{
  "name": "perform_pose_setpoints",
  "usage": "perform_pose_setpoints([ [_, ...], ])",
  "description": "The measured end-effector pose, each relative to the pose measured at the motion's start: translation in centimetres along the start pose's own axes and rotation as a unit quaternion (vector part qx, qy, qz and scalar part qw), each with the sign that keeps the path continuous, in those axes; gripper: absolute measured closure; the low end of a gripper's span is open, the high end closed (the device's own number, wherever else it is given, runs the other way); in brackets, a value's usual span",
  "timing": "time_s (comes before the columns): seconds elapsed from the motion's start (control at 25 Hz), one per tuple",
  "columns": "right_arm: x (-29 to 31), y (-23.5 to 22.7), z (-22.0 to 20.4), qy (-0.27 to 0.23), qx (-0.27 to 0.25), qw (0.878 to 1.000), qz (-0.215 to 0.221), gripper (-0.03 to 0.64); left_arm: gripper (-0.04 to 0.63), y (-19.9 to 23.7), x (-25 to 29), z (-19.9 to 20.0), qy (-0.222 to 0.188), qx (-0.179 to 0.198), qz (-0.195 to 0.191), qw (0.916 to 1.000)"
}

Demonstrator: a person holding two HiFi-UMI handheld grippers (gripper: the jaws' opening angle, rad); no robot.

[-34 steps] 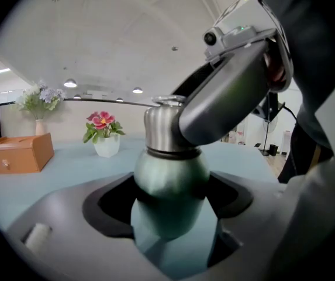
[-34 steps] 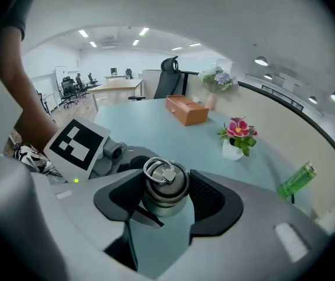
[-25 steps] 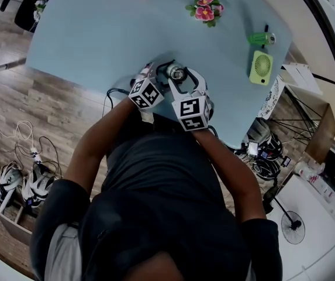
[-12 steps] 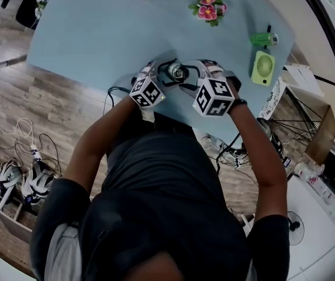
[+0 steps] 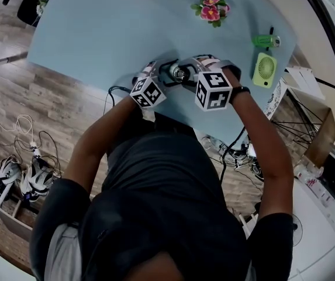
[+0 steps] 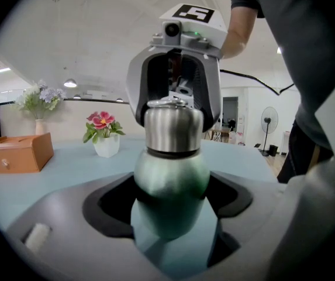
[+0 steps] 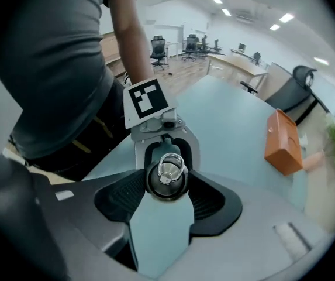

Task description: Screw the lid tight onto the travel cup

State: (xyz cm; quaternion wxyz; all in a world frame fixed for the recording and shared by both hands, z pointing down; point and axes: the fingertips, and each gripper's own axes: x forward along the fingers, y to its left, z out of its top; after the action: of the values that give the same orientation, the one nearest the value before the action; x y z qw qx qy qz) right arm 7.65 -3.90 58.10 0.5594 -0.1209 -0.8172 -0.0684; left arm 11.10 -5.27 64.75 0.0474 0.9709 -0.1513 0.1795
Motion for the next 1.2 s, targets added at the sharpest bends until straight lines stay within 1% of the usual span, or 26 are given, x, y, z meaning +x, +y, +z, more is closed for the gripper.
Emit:
perform_pose_setpoints([
  [0.08, 0.0, -0.2, 0.1, -0.021, 0.063, 0.998, -0.020, 0.383, 0.178, 0.0, 0.0, 0.0, 0.000, 0.000, 0.000, 1.0000],
  [0.12, 0.0, -0.3, 0.1, -0.032, 0.097, 0.994, -0.036, 0.383, 0.178, 0.0, -0.1, -0.1, -0.001, 0.000, 0.001, 1.0000],
  [0.16, 0.0, -0.4, 0.1, -0.045, 0.136, 0.988, -0.055, 0.383, 0.178, 0.0, -0.1, 0.0, -0.001, 0.000, 0.001, 1.0000],
  [0.2, -0.1, -0.5, 0.1, -0.061, 0.181, 0.979, -0.076, 0.383, 0.178, -0.1, -0.1, 0.0, -0.001, 0.000, 0.001, 1.0000],
  [0.24, -0.2, -0.6, 0.1, -0.080, 0.229, 0.965, -0.100, 0.383, 0.178, -0.1, -0.1, 0.0, -0.002, 0.000, 0.002, 1.0000],
  [0.28, -0.3, -0.8, 0.0, -0.101, 0.281, 0.946, -0.126, 0.383, 0.178, -0.1, -0.1, 0.0, -0.002, 0.000, 0.002, 1.0000],
  [0.32, -0.6, -1.1, -0.1, -0.122, 0.332, 0.923, -0.154, 0.385, 0.178, -0.1, -0.1, 0.0, -0.002, 0.000, 0.002, 1.0000],
  [0.4, -1.1, -1.6, -0.2, -0.159, 0.419, 0.868, -0.213, 0.384, 0.178, -0.1, -0.1, -0.1, -0.002, 0.000, 0.002, 1.0000],
  [0.48, -1.4, -1.7, -0.6, -0.185, 0.483, 0.814, -0.263, 0.385, 0.178, -0.1, -0.1, -0.1, -0.002, 0.000, 0.003, 1.0000],
  [0.52, -1.4, -1.7, -0.7, -0.192, 0.506, 0.791, -0.283, 0.385, 0.178, -0.1, -0.1, -0.1, -0.002, 0.000, 0.003, 1.0000],
  [0.56, -1.4, -1.7, -0.8, -0.194, 0.521, 0.775, -0.300, 0.385, 0.178, -0.1, -0.1, -0.1, -0.002, 0.000, 0.003, 1.0000],
  [0.6, -1.4, -1.7, -0.8, -0.193, 0.529, 0.765, -0.312, 0.385, 0.178, -0.1, -0.1, -0.1, -0.002, 0.000, 0.003, 1.0000],
  [0.64, -1.4, -1.7, -0.8, -0.191, 0.533, 0.760, -0.319, 0.385, 0.178, -0.1, -0.1, -0.1, -0.001, -0.001, 0.002, 1.0000],
  [0.72, -1.2, -1.7, -1.0, -0.189, 0.535, 0.758, -0.321, 0.385, 0.178, -0.1, 0.0, -0.3, 0.000, -0.001, 0.002, 1.0000],
  [0.92, -1.3, -1.8, -1.0, -0.187, 0.534, 0.760, -0.320, 0.385, 0.178, 0.0, 0.1, -0.3, 0.000, -0.001, 0.001, 1.0000],
  [1.0, -1.3, -1.8, -0.9, -0.186, 0.533, 0.763, -0.315, 0.385, 0.178, -0.1, 0.0, -0.2, 0.000, -0.002, 0.001, 1.0000],
  [1.08, -1.3, -1.7, -0.9, -0.183, 0.531, 0.773, -0.297, 0.383, 0.178, -0.1, 0.0, -0.1, 0.000, -0.002, 0.002, 1.0000],
  [1.12, -1.3, -1.7, -0.9, -0.181, 0.526, 0.781, -0.284, 0.383, 0.178, -0.1, 0.0, -0.1, 0.000, -0.002, 0.002, 1.0000],
  [1.16, -1.4, -1.7, -0.7, -0.179, 0.516, 0.793, -0.270, 0.382, 0.178, -0.1, 0.0, -0.1, -0.001, -0.002, 0.002, 1.0000],
  [1.2, -1.6, -1.6, -0.4, -0.177, 0.500, 0.808, -0.258, 0.373, 0.178, -0.1, 0.0, -0.1, -0.001, -0.002, 0.002, 1.0000],
])
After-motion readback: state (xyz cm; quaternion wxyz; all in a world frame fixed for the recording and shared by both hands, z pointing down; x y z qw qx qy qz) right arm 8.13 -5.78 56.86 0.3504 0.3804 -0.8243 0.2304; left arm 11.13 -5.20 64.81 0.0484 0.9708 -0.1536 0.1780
